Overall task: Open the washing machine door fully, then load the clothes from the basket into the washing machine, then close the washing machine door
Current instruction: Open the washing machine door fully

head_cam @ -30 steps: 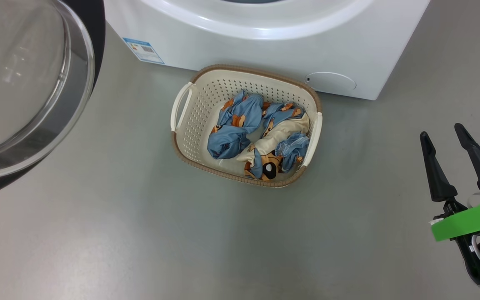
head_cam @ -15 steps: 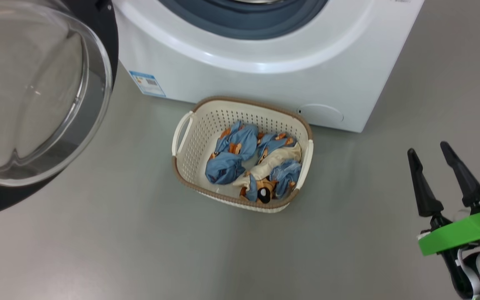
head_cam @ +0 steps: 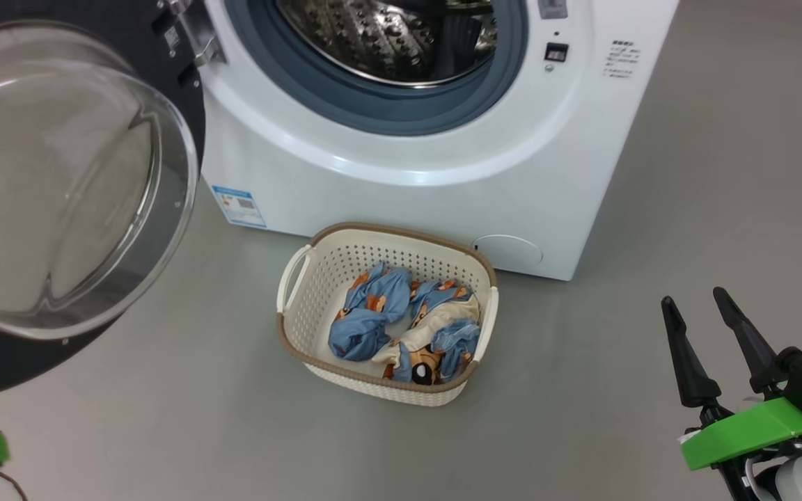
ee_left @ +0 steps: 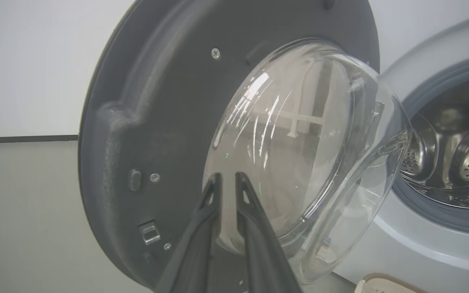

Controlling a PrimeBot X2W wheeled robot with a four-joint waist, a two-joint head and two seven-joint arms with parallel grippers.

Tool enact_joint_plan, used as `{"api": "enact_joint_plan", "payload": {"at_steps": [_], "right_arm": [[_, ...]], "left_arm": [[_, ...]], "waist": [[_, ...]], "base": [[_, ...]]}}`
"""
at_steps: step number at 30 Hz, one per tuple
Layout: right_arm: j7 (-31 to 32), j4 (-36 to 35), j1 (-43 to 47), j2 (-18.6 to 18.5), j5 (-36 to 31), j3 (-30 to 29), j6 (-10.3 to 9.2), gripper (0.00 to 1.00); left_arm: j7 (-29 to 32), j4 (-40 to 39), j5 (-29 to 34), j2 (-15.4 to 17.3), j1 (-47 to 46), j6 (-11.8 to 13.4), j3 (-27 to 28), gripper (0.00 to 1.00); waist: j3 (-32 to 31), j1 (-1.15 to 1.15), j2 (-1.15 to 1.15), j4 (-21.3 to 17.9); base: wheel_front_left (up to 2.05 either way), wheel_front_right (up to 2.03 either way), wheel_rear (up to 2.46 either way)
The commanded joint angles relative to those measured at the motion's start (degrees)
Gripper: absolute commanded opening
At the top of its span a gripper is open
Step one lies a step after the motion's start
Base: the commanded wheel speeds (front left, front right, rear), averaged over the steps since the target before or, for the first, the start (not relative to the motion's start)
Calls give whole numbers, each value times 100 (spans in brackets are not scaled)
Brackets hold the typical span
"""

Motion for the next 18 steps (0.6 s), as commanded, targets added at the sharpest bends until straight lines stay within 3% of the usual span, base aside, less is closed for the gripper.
{"api": "enact_joint_plan", "payload": {"at_steps": [1,18], "right_arm": [[-52,-137,23,-65,13,89,32,100],[-52,-198,113,126,-3,-69,32,100]], "left_arm": [[-30,-210,-46,260,59,-27,71,100],[-30,-944,-4,-236,879,-28,-1121,100]], "waist": [[-103,1,0,-120],[-157,1,0,-963]], "base": [[0,0,0],[0,0,0]]}}
